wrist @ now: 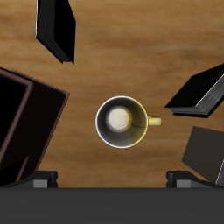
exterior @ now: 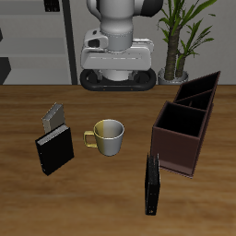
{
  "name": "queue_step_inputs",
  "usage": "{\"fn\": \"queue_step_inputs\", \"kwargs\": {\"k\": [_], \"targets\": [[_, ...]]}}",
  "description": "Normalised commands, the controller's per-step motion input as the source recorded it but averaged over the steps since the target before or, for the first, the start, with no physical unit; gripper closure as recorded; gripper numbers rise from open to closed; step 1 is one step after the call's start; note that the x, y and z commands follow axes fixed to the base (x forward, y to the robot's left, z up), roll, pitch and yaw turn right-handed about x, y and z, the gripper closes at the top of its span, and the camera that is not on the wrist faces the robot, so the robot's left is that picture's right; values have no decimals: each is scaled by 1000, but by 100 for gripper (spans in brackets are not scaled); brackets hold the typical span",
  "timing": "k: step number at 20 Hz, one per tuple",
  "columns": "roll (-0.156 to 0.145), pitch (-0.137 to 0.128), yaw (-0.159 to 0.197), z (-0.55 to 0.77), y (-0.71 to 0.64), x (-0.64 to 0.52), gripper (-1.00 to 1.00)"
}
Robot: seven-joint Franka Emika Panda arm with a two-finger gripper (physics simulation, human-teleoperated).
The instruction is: Place the yellow book into the left desk caddy's right compartment
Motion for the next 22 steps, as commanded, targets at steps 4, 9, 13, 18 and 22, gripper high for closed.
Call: {"fn": "queue_step_inputs", "kwargs": {"k": [4,9,13,18,22], "targets": [[-72,-6,-43,28,-493,99,-100],[-60,-4,-43,-27,-441,2,-100],[-34,2,7,-121,-308,-77,-100],[-33,-6,8,-108,-289,-96,-100],[-34,-32,-5,-126,-418,-141,-100]]}}
